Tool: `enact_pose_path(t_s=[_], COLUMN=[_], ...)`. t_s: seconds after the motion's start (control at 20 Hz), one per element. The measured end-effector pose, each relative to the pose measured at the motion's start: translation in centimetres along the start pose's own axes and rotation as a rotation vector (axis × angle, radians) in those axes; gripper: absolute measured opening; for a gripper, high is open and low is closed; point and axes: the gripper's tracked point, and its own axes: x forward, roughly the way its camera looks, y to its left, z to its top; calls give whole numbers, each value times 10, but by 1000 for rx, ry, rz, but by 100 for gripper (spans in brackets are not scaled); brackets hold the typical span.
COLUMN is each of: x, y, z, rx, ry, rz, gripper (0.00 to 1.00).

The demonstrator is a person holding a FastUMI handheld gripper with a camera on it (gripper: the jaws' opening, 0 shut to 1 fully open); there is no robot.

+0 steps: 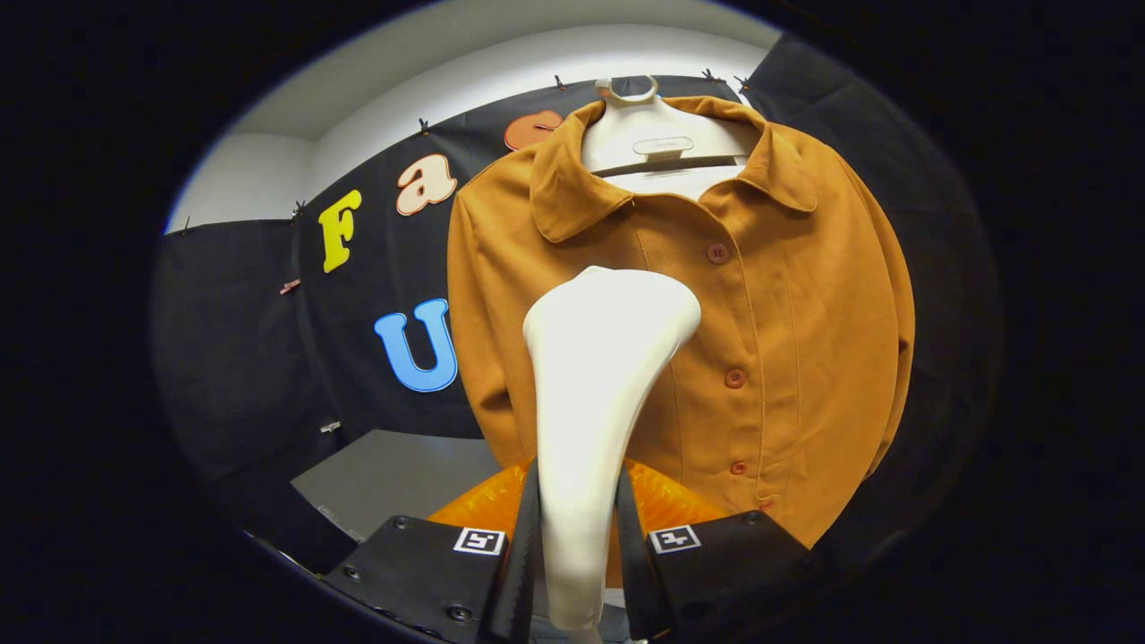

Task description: Iron the clothes twice with a garment steamer, once on the left side and once on the right side.

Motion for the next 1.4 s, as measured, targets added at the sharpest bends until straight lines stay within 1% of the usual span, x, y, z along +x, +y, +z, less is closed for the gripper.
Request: enact_pose_path(t_s=[0.3, 0.55, 1.25, 1.4], x=[21, 29, 37, 32], y=[-13, -25, -60, -64], z=[-23, -56, -162, -179], rx=[13, 39, 83, 101], ry=[52, 115, 314, 356], rz=[26, 26, -46, -64], gripper=[44, 44, 44, 44])
